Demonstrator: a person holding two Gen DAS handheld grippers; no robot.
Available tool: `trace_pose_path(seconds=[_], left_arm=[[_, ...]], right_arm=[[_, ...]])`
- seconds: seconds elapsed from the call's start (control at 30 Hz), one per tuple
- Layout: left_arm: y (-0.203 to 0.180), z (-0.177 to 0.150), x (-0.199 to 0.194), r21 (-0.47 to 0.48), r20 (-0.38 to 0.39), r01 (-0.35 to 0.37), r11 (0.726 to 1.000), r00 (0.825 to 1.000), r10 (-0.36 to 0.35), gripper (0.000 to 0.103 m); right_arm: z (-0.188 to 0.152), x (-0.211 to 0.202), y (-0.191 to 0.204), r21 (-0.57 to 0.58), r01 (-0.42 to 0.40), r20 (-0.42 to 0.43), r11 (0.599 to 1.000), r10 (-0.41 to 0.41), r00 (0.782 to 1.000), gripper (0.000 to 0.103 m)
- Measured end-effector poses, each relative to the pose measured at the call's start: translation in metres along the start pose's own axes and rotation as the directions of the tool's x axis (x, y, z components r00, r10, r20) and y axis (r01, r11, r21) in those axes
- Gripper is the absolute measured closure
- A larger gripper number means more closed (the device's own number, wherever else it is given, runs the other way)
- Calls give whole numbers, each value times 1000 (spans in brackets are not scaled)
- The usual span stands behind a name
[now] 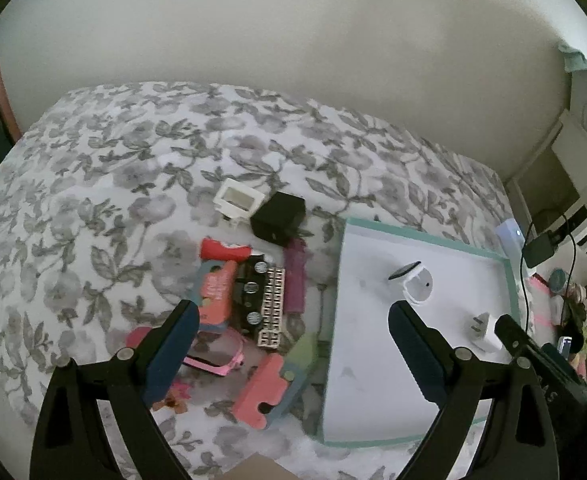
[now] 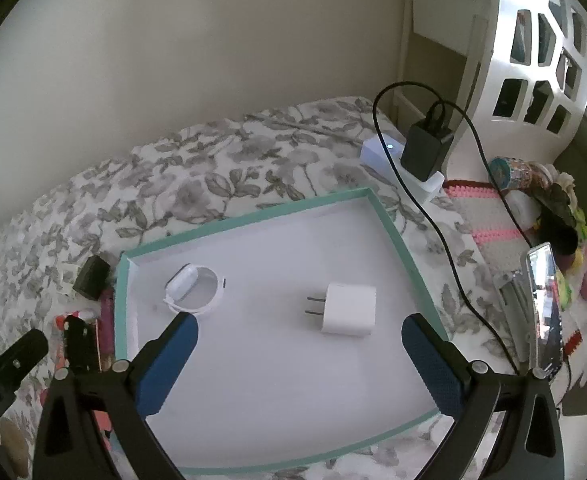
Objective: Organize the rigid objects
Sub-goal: 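Move both tools back toward the pile of toys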
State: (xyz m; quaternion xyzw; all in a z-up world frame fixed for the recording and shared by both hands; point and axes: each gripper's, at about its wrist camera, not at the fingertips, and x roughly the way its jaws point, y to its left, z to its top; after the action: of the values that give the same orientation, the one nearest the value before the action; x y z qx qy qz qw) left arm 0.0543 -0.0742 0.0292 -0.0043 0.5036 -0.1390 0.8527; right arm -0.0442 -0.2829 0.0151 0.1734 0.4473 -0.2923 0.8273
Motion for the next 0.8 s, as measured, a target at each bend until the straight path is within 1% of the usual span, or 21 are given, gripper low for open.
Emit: trace_pose_path(seconds=[0.07, 0.17, 0.27, 0.37, 0.4, 0.5, 0.57, 0.67, 0.73, 0.8], left_arm=[[5, -1, -4, -8, 16, -7, 1000, 1000, 7, 7], [16, -2, -12, -8, 59, -35, 999, 998, 35, 7], [29, -1, -19, -34, 100, -56, 998, 993, 59, 7], [48, 1, -25, -83, 131, -67, 994, 988, 77, 7], [54, 0, -27, -97, 138, -76, 992, 986, 89, 7], [71, 0, -30, -129, 142, -104, 986, 982, 122, 7], [82, 0, -32, -157, 138, -102, 982, 983, 124, 7], [98, -1, -33, -200, 129, -97, 975, 984, 125, 7], [110, -2, -33, -230, 121, -93, 969, 985, 124, 7], [121, -3, -35, -260, 118, -93, 961, 985, 127, 7]], right_arm=[[-3, 1, 3, 0, -26, -2, 1000, 26, 1000, 0], [-7, 4, 9, -10, -90, -11, 996, 90, 996, 0], [-11, 2, 18, -33, -115, -8, 993, 115, 993, 0], [-14, -2, 28, -48, -202, -10, 978, 202, 979, 0], [-15, -2, 30, -49, -213, -9, 976, 213, 977, 0], [-17, -4, 35, -26, -215, 4, 976, 215, 977, 0], [-16, -6, 36, -23, -230, 11, 973, 230, 973, 0], [-17, -10, 39, -24, -197, 29, 980, 198, 980, 0], [-18, -11, 44, -33, -216, 18, 976, 217, 976, 0], [-20, -9, 53, -44, -245, -12, 969, 245, 970, 0]])
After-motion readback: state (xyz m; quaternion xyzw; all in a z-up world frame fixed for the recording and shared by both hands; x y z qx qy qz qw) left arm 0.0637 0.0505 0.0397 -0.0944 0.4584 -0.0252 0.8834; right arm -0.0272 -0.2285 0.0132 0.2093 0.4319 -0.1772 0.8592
